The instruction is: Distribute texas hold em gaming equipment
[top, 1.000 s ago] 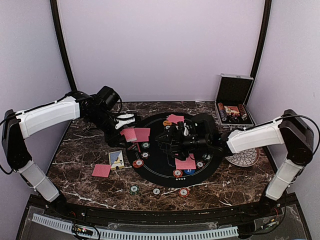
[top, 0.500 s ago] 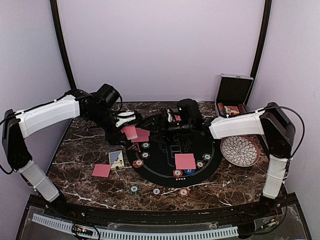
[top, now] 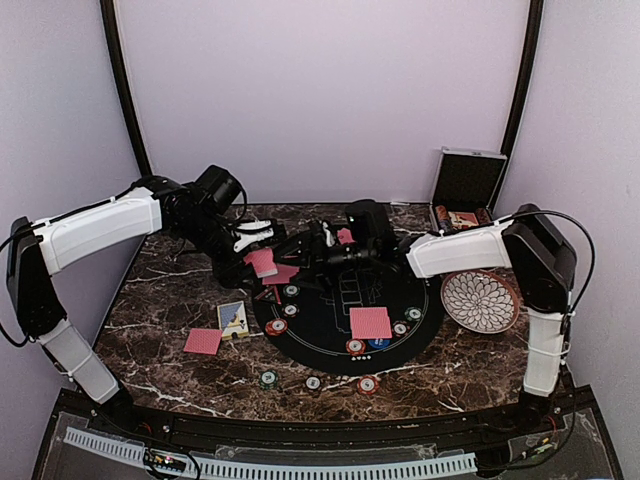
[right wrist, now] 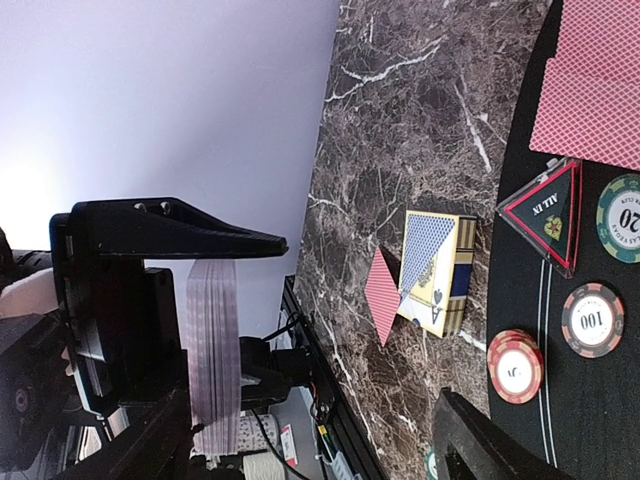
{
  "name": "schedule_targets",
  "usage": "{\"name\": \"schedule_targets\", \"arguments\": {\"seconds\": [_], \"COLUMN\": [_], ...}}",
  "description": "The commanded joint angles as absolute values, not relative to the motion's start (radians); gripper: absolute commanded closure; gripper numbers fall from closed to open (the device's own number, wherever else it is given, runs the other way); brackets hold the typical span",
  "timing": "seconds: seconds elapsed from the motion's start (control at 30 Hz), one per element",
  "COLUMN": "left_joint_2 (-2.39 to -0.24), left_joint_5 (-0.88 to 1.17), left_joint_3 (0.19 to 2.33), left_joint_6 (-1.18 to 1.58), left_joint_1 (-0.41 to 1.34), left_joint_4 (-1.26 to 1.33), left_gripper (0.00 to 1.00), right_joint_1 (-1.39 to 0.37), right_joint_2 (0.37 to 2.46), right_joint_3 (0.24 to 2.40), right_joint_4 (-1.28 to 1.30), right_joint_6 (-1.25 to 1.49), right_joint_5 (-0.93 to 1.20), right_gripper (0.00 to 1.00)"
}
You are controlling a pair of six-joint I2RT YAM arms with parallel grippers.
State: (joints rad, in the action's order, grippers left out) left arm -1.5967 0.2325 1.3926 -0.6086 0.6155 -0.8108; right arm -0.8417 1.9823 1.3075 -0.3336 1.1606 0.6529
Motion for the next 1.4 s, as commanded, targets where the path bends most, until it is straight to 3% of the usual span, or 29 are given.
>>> {"name": "schedule_targets", "arguments": {"seconds": [0.0,0.77,1.37], "left_joint_2": [-1.590,-1.566,-1.575], "left_joint_5": [0.258,0.256,0.262], "left_joint_3": [1.420,1.390,1.404], "left_joint_6": [-0.603,-0.600,-0.600], "left_joint_1": [0.621,0.621,0.622], "left_joint_4": [-0.821,-0.820,-0.821], "left_gripper": [1.00,1.00,1.00], "right_joint_1": [-0.851,-0.848,-0.887], "right_joint_2": [1.978,1.934,2.069], "right_joint_3": [1.315,1.241,1.419], "right_joint_4": [-0.381,-0.516,-0.493], "right_joint_6": [1.164,1.236,1.231], "right_joint_5": [0.666,0.652,0.771], "right_gripper": [0.17,0.19,0.22]}}
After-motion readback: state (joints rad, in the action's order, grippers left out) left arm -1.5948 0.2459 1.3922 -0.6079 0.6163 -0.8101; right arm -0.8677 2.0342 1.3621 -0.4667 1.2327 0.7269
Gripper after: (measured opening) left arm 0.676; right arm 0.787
